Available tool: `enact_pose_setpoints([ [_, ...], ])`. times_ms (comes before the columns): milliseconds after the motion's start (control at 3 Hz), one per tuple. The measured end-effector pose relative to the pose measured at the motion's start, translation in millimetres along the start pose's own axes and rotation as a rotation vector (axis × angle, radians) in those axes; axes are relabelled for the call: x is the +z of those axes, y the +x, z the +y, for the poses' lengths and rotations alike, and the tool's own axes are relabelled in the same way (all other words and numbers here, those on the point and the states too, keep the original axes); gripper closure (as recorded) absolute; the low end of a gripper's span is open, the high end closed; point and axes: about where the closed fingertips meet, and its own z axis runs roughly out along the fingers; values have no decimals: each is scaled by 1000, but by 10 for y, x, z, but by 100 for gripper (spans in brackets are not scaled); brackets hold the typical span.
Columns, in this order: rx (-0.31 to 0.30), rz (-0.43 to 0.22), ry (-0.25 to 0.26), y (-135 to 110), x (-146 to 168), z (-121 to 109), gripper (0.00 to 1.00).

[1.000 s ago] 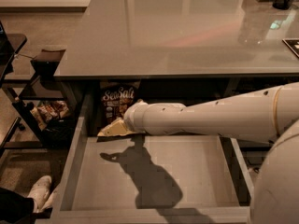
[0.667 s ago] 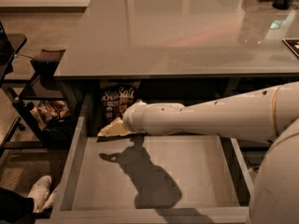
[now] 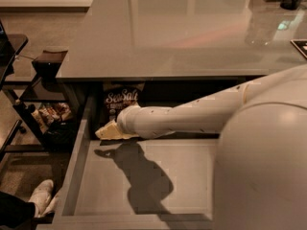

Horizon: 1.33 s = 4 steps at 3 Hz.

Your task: Pick brown chip bag from top drawer and place on counter

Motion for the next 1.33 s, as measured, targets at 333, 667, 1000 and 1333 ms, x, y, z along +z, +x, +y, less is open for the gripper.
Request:
enact_pose_setpoints([
  [333,22,35,29,82,420,-67,0],
  [667,23,36,30,83,423,-72,0],
  [1000,23,36,30,83,423,-72,19],
  [1333,23,36,30,83,423,-71,43],
])
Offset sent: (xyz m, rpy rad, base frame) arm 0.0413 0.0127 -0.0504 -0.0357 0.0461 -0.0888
